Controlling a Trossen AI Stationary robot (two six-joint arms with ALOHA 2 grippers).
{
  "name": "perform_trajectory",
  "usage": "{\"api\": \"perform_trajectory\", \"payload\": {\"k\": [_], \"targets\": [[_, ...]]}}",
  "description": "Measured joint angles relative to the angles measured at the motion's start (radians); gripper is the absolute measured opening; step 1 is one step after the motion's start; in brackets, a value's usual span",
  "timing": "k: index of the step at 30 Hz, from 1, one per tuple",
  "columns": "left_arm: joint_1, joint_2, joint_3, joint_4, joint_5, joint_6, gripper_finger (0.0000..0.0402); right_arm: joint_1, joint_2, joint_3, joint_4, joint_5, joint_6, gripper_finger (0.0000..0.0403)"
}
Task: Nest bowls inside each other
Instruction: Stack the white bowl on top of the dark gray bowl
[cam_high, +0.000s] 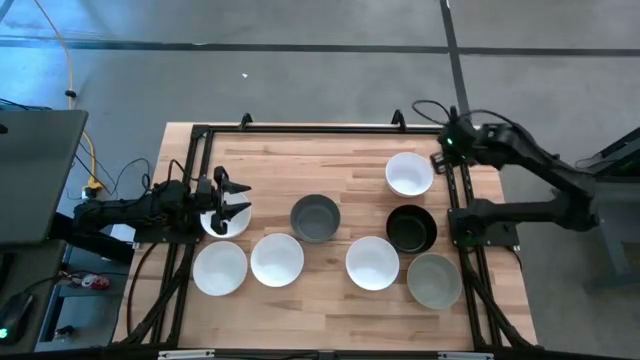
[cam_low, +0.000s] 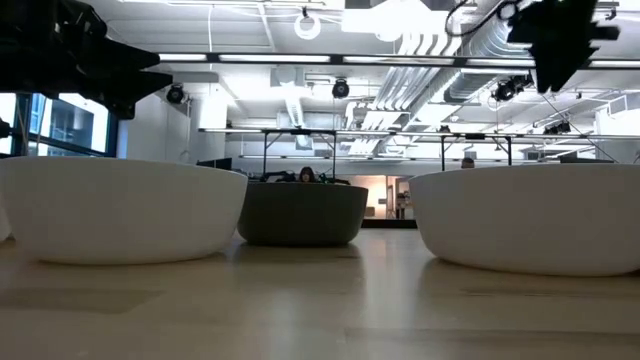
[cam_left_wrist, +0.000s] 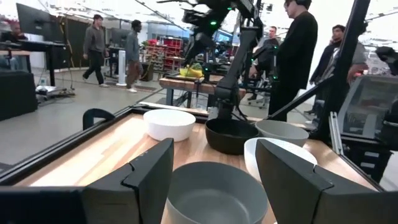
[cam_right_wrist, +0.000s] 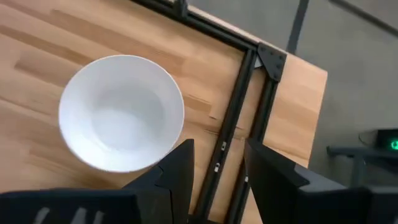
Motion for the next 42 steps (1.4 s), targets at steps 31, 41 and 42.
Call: {"api": "perform_trajectory", "payload": {"k": [31, 41, 42], "targets": [[0.000, 0.000, 0.001, -0.053, 0.015, -0.007, 0.0216, -0.376, 0.636, -0.002, 0.279, -0.294, -0.426, 0.0136], [0.000, 0.000, 0.001, -0.054, 0.016, -0.033, 0.0216, -0.385, 0.643, -0.003, 0.338, -0.328, -0.534, 0.0136], [0.000, 0.000, 0.001, -0.054, 0.016, -0.033, 0.0216, -0.385, 0.643, -0.003, 0.338, -0.346, -0.539, 0.0136]]}}
